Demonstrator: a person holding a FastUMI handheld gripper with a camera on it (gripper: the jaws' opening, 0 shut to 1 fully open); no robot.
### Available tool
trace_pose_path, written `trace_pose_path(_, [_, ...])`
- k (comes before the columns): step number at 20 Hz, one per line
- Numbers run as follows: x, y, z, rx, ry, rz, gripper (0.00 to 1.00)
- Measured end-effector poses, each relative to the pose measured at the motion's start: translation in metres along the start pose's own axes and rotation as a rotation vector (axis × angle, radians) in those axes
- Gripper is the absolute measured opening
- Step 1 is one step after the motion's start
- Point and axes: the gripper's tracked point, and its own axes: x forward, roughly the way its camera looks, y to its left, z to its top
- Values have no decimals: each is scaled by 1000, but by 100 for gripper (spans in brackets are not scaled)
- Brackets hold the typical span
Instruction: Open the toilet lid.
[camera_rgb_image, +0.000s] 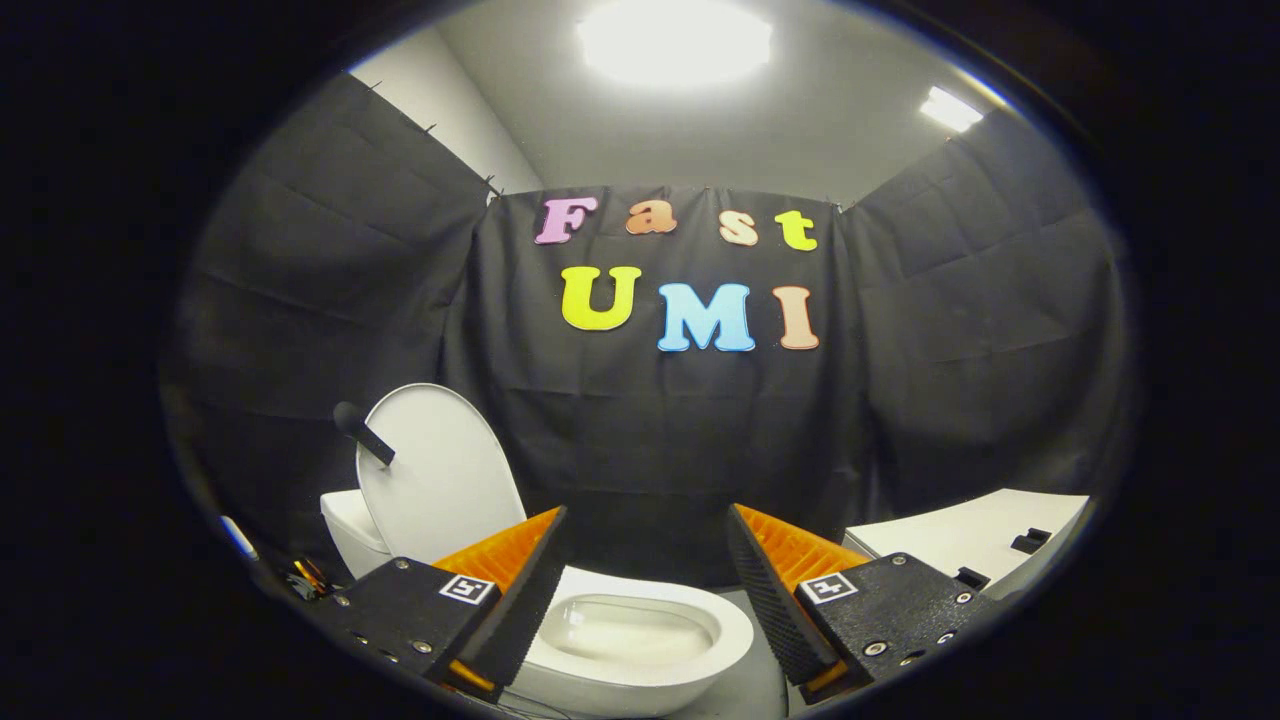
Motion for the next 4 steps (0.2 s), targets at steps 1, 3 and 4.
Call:
trace_pose_path(1, [-1,0,0,1,2,1,95])
trace_pose_path(3, [-2,-1,-2,2,4,1,95])
trace_pose_path(4, [-3,-2,-3,3,5,-1,95])
